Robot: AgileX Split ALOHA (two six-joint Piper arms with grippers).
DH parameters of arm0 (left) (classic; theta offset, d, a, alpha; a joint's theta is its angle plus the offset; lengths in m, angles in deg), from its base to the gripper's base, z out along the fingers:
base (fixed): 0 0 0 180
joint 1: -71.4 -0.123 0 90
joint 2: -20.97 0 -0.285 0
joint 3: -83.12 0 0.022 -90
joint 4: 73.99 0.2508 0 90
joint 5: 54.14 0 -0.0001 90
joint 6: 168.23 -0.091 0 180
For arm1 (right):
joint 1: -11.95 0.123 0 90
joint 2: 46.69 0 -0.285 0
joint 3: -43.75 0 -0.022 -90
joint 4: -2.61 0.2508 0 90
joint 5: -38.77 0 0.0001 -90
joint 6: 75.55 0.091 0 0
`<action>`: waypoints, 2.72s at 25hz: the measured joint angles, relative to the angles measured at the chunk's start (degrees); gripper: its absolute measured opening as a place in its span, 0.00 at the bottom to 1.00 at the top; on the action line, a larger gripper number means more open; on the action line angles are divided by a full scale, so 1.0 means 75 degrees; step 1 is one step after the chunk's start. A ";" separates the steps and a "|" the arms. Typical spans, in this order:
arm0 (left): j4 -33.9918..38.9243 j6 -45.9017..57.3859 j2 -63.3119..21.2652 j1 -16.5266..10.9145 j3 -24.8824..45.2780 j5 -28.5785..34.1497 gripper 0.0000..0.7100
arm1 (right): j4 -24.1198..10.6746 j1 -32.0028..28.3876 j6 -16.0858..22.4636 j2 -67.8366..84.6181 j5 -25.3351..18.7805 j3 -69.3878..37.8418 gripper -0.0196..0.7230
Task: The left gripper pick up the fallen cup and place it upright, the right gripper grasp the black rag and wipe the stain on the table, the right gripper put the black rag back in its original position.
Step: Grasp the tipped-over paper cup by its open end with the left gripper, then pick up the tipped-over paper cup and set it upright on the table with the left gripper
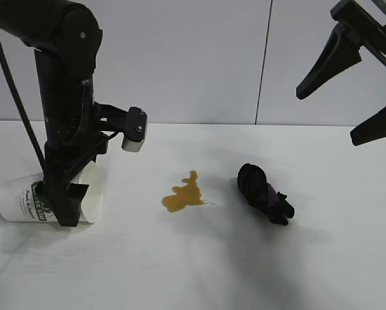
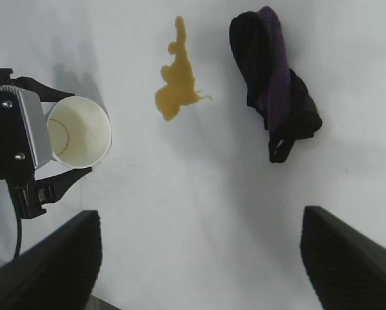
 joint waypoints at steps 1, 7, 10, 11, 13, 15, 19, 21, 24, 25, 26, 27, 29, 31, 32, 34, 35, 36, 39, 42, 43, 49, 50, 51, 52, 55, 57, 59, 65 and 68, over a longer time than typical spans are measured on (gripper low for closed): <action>0.0000 0.0000 0.0006 0.0000 0.0000 -0.0041 0.98 | 0.0000 0.0000 0.0000 0.0000 0.0000 0.0000 0.80; 0.0000 0.0000 0.0006 0.0000 0.0000 -0.0060 0.84 | 0.0000 0.0000 0.0000 0.0000 0.0009 0.0000 0.80; 0.0000 0.0014 0.0006 0.0000 -0.0008 -0.0060 0.83 | 0.0000 0.0000 0.0000 0.0000 0.0009 0.0000 0.80; -0.0008 0.0020 -0.0018 0.0000 -0.0008 -0.0096 0.83 | 0.0000 0.0000 0.0000 0.0000 0.0009 0.0000 0.80; -0.0148 0.0029 -0.0109 0.0000 -0.0008 -0.0283 0.83 | 0.0000 0.0000 0.0000 0.0000 0.0009 0.0000 0.80; -0.0515 0.0022 -0.0321 0.0000 -0.0008 -0.0638 0.82 | 0.0000 0.0000 0.0000 0.0000 0.0009 0.0000 0.80; -0.1241 0.0008 -0.0904 0.0000 -0.0008 -0.1417 0.82 | 0.0000 -0.0007 0.0000 0.0000 0.0009 0.0000 0.80; -0.1561 0.0008 -0.1165 -0.0040 -0.0008 -0.1634 0.82 | 0.0000 -0.0007 0.0000 0.0000 0.0009 0.0000 0.80; -0.2497 0.0008 -0.1475 -0.0338 -0.0008 -0.1871 0.82 | 0.0000 -0.0007 0.0000 0.0000 0.0009 0.0000 0.80; -0.2940 0.0008 -0.1570 -0.0484 -0.0001 -0.1930 0.82 | 0.0000 -0.0007 0.0000 0.0000 0.0009 0.0000 0.80; -0.3409 0.0000 -0.1642 -0.0681 -0.0001 -0.1962 0.82 | 0.0000 -0.0007 0.0000 0.0000 0.0009 0.0000 0.80; -0.3890 -0.0046 -0.1697 -0.0887 -0.0001 -0.1991 0.82 | 0.0000 -0.0007 0.0000 0.0000 0.0009 0.0000 0.80; -0.4765 -0.0382 -0.1770 -0.1270 -0.0001 -0.1989 0.82 | 0.0000 -0.0007 0.0000 0.0000 0.0009 0.0000 0.80; -0.5637 -0.0944 -0.1780 -0.1665 -0.0001 -0.1856 0.82 | 0.0000 -0.0007 0.0000 0.0000 0.0009 0.0000 0.80; -0.6094 -0.1331 -0.1780 -0.1808 0.0007 -0.1726 0.82 | 0.0000 -0.0007 0.0000 0.0000 0.0009 0.0000 0.80; -0.7006 -0.2175 -0.1780 -0.2111 0.0023 -0.1441 0.82 | 0.0000 -0.0007 0.0000 0.0000 0.0009 0.0000 0.80; -0.7372 -0.2543 -0.1780 -0.2223 0.0023 -0.1263 0.82 | 0.0000 -0.0007 0.0000 0.0000 0.0009 0.0000 0.80; -0.7780 -0.2998 -0.1780 -0.2356 0.0028 -0.1060 0.82 | 0.0000 -0.0007 0.0000 0.0000 0.0009 0.0000 0.80; -0.8753 -0.4136 -0.1780 -0.2722 0.0028 -0.0415 0.82 | 0.0000 -0.0007 0.0000 0.0000 0.0009 0.0000 0.80; -0.9339 -0.4779 -0.1780 -0.3091 0.0028 0.0257 0.82 | 0.0000 -0.0007 0.0000 0.0000 0.0009 0.0000 0.80; -0.9460 -0.4902 -0.1780 -0.3225 0.0028 0.0481 0.82 | 0.0000 -0.0007 0.0000 0.0000 0.0009 0.0000 0.80; -0.9598 -0.5171 -0.1780 -0.3867 0.0028 0.1390 0.82 | 0.0000 -0.0007 0.0000 0.0000 0.0009 0.0000 0.80; -0.9598 -0.5181 -0.1780 -0.3932 0.0028 0.1444 0.82 | 0.0000 -0.0007 0.0000 0.0000 0.0009 0.0000 0.80; -0.9598 -0.5189 -0.1780 -0.3998 0.0028 0.1502 0.82 | 0.0000 -0.0007 0.0000 0.0000 0.0009 0.0000 0.80; -0.9598 -0.5194 -0.1780 -0.4042 0.0028 0.1521 0.82 | 0.0000 -0.0007 0.0000 0.0000 0.0009 0.0000 0.80; -0.9800 -0.5298 -0.1780 -0.4093 0.0028 0.1641 0.82 | 0.0000 -0.0007 0.0000 0.0000 0.0009 0.0000 0.80; -1.0113 -0.5558 -0.1780 -0.4092 0.0028 0.1706 0.82 | 0.0000 -0.0007 0.0000 0.0000 0.0028 0.0000 0.80; -1.0582 -0.5805 -0.1762 -0.4092 0.0028 0.1722 0.82 | 0.0000 -0.0007 0.0000 0.0000 0.0058 0.0000 0.80; -1.1003 -0.6004 -0.1483 -0.4092 0.0028 0.1745 0.82 | 0.0000 -0.0007 0.0000 0.0000 0.0053 0.0000 0.80; -1.1094 -0.6128 -0.1280 -0.4092 0.0133 0.1745 0.82 | 0.0000 -0.0007 0.0000 0.0000 0.0044 0.0000 0.80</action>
